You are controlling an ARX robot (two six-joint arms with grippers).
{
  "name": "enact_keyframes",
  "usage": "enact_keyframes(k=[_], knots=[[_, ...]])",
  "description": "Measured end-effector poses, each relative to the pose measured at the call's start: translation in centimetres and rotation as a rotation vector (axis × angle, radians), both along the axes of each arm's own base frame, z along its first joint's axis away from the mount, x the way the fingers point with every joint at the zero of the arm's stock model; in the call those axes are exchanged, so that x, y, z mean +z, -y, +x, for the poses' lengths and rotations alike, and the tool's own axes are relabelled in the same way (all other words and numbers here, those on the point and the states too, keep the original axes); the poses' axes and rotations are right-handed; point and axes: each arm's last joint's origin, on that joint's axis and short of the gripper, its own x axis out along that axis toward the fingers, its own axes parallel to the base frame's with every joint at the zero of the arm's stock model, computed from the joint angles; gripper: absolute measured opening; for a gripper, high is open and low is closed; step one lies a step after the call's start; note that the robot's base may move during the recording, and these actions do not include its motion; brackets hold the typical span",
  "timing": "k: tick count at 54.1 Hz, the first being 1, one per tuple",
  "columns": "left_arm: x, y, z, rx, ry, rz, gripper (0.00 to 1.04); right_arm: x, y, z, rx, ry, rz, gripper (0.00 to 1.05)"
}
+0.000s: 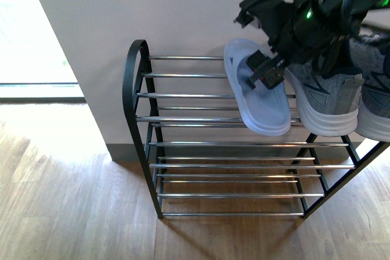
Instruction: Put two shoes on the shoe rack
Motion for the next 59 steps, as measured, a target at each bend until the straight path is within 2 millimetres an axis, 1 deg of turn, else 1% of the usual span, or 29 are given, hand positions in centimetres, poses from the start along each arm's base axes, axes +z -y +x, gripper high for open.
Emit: enact_keyframes(k=[4,5,6,10,12,14,18,22,27,30,34,38,43,46,47,49,59], knots=[[0.0,0.0,0.0,0.0,0.0,0.0,0.02,3.6,1.1,0.8,0.031,0.003,0.041,0.78],[0.0,0.0,0.0,0.0,0.0,0.0,0.02,4.9,1.7,1.1,0.046,0.002,0.051,0.83],[0.0,0.0,0.0,0.0,0.0,0.0,0.02,5.5,1.9,1.2,0.05,0.003,0.057,0.85],[0.0,0.0,0.0,0.0,0.0,0.0,0.02,9.0,3.9,1.7,0.099,0.006,0.082,0.97],[0.0,0.0,0.0,0.0,0.0,0.0,0.02,11.0,5.3,1.9,0.121,0.027,0.076,0.96],[0.0,0.0,0.0,0.0,0.0,0.0,0.02,12.3,6.5,1.9,0.142,0.056,0.07,0.95],[0.0,0.0,0.0,0.0,0.0,0.0,0.02,14.4,9.3,1.5,0.162,0.121,0.033,0.96],[0.0,0.0,0.0,0.0,0.0,0.0,0.02,15.1,11.1,0.9,0.173,0.167,-0.003,0.96],[0.0,0.0,0.0,0.0,0.0,0.0,0.02,15.8,12.8,-0.1,0.171,0.218,-0.03,0.96],[0.0,0.0,0.0,0.0,0.0,0.0,0.02,16.4,14.2,-1.4,0.166,0.256,-0.019,0.96],[0.0,0.0,0.0,0.0,0.0,0.0,0.02,17.0,15.1,-2.7,0.151,0.301,-0.019,0.95],[0.0,0.0,0.0,0.0,0.0,0.0,0.02,18.0,16.3,-5.3,0.114,0.364,0.032,0.96],[0.0,0.0,0.0,0.0,0.0,0.0,0.02,18.9,16.9,-7.5,0.071,0.43,0.063,0.96],[0.0,0.0,0.0,0.0,0.0,0.0,0.02,19.6,17.3,-9.5,0.021,0.468,0.089,0.96],[0.0,0.0,0.0,0.0,0.0,0.0,0.02,19.7,17.4,-9.8,0.012,0.474,0.096,0.96],[0.0,0.0,0.0,0.0,0.0,0.0,0.02,20.0,17.5,-11.4,-0.02,0.485,0.126,0.96],[0.0,0.0,0.0,0.0,0.0,0.0,0.02,20.1,17.5,-16.5,-0.099,0.469,0.281,0.96]])
